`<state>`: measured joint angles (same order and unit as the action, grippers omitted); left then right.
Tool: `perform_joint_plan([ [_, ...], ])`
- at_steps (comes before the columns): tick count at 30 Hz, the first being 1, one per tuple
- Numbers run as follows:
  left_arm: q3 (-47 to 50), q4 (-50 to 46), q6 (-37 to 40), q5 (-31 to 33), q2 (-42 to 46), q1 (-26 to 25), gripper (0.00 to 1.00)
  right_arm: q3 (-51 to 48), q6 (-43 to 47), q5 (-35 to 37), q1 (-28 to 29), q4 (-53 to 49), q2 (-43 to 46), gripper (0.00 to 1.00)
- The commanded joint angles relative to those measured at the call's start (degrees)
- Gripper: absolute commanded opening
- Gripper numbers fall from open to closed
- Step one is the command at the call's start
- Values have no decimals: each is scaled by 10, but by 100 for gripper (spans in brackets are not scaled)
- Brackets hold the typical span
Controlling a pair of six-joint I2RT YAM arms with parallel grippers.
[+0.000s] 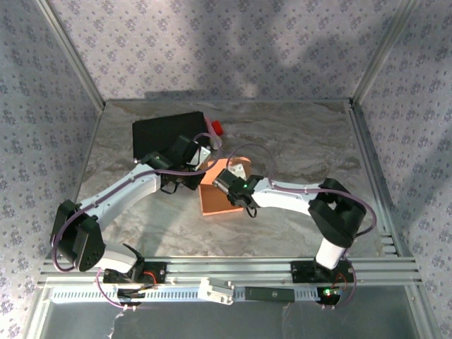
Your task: Fold the paper box
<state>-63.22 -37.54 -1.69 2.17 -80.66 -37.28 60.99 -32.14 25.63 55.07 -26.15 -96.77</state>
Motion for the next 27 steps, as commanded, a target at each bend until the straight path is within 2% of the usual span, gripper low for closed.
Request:
perform_joint_plan([
  [1,-7,-10,5,-7,12,1,0,-5,6,-16,-7,1,34,29],
  [9,-6,-9,9,-10,13,0,0,-16,15,-23,-18,-7,100,34],
  [12,-6,-10,14,-11,12,1,0,-42,51,-37,-55,20,152,34],
  [16,-5,-10,20,-14,10,1,0,-66,131,-170,-154,76,204,36],
  [20,-4,-6,25,-17,10,5,0,-37,207,-294,-229,67,195,44],
  [24,-4,-5,28,-23,6,10,0,5,273,-373,-245,34,157,47],
  [27,-6,-6,32,-24,2,11,0,16,307,-385,-238,21,146,46],
])
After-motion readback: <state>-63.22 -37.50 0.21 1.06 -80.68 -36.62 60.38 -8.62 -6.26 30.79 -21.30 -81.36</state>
